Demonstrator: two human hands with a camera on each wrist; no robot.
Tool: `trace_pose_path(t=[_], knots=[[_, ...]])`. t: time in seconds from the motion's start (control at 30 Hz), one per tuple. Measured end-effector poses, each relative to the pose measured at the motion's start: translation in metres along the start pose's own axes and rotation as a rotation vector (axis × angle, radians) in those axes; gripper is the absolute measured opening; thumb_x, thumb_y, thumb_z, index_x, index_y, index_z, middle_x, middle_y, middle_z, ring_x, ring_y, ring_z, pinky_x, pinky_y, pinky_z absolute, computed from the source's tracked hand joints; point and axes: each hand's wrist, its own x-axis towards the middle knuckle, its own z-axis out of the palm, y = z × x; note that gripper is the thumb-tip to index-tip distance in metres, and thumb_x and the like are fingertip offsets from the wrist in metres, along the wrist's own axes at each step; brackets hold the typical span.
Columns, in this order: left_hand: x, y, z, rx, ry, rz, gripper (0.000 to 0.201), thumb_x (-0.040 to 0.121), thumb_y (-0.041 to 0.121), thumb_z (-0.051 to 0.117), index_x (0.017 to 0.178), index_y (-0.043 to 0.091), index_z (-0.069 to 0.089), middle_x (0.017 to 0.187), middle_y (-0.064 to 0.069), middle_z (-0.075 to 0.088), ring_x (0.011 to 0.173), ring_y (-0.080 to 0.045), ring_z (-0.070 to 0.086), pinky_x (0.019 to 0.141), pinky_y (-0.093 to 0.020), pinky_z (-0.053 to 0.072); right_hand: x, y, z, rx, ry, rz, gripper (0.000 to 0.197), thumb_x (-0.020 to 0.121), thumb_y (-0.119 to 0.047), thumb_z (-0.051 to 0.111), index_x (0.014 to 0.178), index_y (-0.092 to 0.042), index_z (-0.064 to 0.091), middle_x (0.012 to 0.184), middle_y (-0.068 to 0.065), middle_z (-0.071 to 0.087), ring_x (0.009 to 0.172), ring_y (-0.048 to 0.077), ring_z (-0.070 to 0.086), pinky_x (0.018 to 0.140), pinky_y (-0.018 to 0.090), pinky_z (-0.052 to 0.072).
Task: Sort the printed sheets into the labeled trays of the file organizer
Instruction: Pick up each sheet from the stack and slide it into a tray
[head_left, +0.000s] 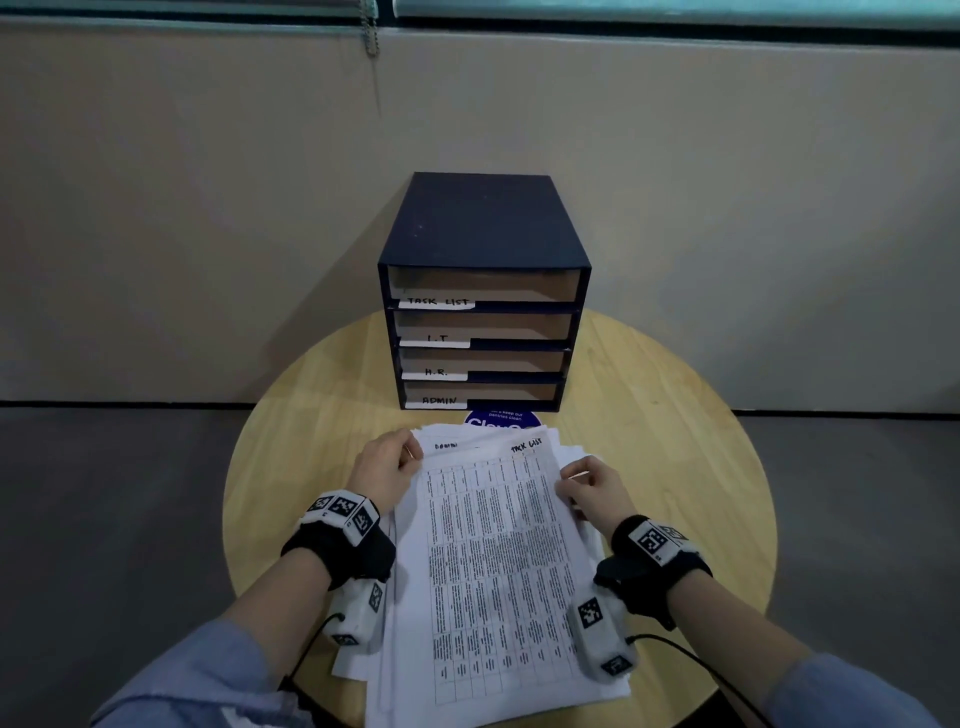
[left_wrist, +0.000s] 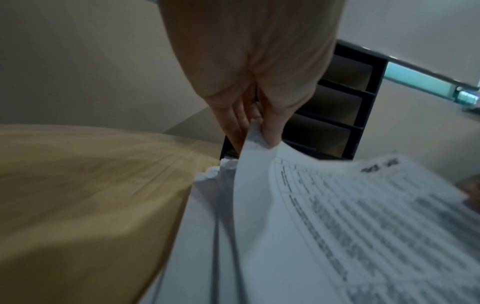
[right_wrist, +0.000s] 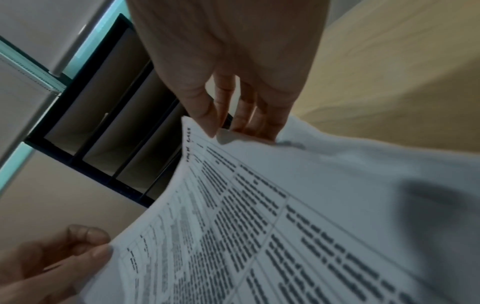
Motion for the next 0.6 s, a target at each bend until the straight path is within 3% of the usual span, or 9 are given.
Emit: trace_pose_path(t=[0.1,0.2,0.33,0.43,0.53,0.6], knots=[[0.002,0.009,-0.008,-0.220,0.005,-0.073,0.013,0.086,0.005,0.064,0.089,0.018,0.065,0.084,0.002,0.063,0.076,-0.012,0.056,0.069,-0.020,0.043,-0.004,-0.008,0.002,-0.050,-0.002,-0.041,0.014,0.084,-0.010,0.064,0.076,-0.019,0.056,0.076,0.001,0.056,0.071,0.021,0.053,0.069,0.033,0.046],[0.007,0.017,-0.024,-0.516,0.022,-0.121,0.012,0.087,0.006,0.063,0.088,0.016,0.070,0.099,-0.002,0.067,0.092,-0.016,0.060,0.082,-0.025,0.047,-0.008,-0.019,0.002,0.005,-0.004,-0.069,0.018,0.088,-0.007,0.060,0.074,-0.016,0.054,0.078,0.000,0.055,0.076,0.019,0.050,0.066,0.025,0.041],[0.011,0.028,-0.043,-0.928,0.035,-0.198,0.014,0.089,0.004,0.060,0.093,0.016,0.065,0.102,-0.010,0.059,0.099,-0.028,0.058,0.086,-0.036,0.050,-0.014,-0.034,-0.004,0.290,-0.053,0.042,0.015,0.097,-0.014,0.049,0.081,-0.016,0.047,0.080,0.006,0.054,0.069,0.024,0.051,0.063,0.034,0.042],[0.011,0.036,-0.051,-1.015,0.097,-0.212,0.016,0.089,0.002,0.059,0.096,0.017,0.058,0.102,-0.007,0.056,0.099,-0.023,0.055,0.083,-0.029,0.047,-0.018,-0.045,-0.005,0.308,-0.023,0.009,0.015,0.098,-0.018,0.046,0.083,-0.018,0.045,0.072,0.005,0.053,0.060,0.022,0.050,0.058,0.034,0.039],[0.010,0.037,-0.049,-0.992,0.162,-0.267,0.014,0.084,0.016,0.069,0.093,0.020,0.060,0.115,-0.006,0.057,0.116,-0.023,0.050,0.103,-0.038,0.039,-0.020,-0.054,-0.006,0.353,-0.010,0.002,0.015,0.098,-0.017,0.047,0.083,-0.019,0.046,0.067,0.004,0.052,0.056,0.021,0.049,0.053,0.031,0.037],[0.005,0.037,-0.050,-0.998,0.132,-0.303,0.039,0.073,0.032,0.079,0.103,0.016,0.060,0.127,-0.005,0.054,0.124,-0.021,0.045,0.110,-0.042,0.032,-0.021,-0.057,-0.007,0.377,-0.019,0.014,0.015,0.098,-0.016,0.047,0.084,-0.018,0.045,0.064,0.005,0.049,0.054,0.021,0.046,0.050,0.030,0.031]])
